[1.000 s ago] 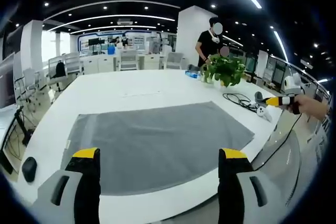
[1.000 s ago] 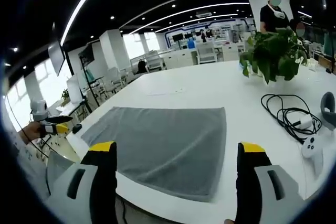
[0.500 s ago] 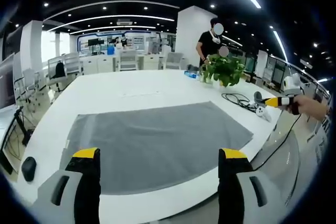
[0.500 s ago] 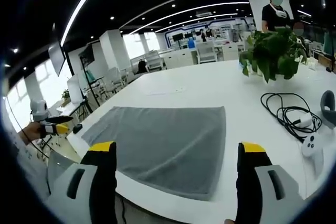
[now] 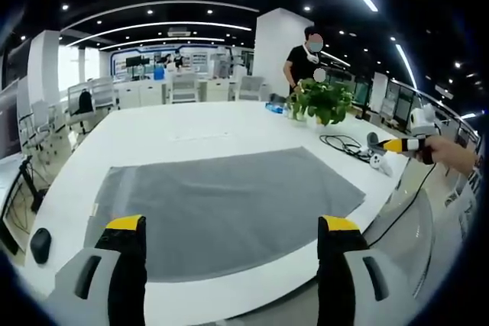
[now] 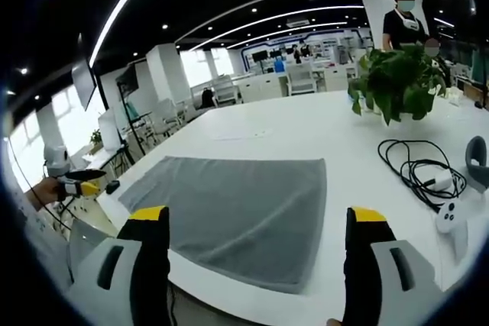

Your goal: Fold the towel on the table until its edges align and the towel forms a compact rectangular stack.

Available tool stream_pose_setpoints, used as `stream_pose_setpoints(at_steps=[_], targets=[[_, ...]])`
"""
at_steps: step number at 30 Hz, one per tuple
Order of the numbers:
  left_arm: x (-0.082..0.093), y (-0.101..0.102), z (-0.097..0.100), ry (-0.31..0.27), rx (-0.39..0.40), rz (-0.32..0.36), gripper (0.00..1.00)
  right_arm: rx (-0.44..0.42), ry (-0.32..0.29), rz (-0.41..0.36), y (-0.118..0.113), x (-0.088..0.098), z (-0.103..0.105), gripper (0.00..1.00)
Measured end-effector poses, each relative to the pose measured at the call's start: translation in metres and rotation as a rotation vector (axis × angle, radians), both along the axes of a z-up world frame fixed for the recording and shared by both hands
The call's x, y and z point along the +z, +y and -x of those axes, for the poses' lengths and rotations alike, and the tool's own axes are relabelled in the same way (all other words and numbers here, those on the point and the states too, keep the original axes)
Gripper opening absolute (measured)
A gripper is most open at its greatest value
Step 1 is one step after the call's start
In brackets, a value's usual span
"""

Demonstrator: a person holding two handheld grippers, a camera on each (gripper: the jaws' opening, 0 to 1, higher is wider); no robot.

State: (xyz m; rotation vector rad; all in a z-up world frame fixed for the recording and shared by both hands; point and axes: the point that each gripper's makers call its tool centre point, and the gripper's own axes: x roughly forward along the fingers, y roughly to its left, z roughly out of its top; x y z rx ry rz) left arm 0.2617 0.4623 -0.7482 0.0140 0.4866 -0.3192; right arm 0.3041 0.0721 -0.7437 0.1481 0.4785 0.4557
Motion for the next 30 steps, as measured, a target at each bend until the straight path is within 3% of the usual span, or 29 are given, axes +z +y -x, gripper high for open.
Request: stream_pose_setpoints(at_steps=[14, 30], targets=[[0.002, -0.013, -0.003, -0.007, -0.034, 0.002, 0.95, -0.005, -0.02, 0.01, -0.014, 0.012, 0.001, 0.97], [0.008, -0.069, -0.024, -0.027, -0.135, -0.005, 0.93, 0.01, -0.056, 0.043, -0.04, 0.034, -0.017, 0.97]])
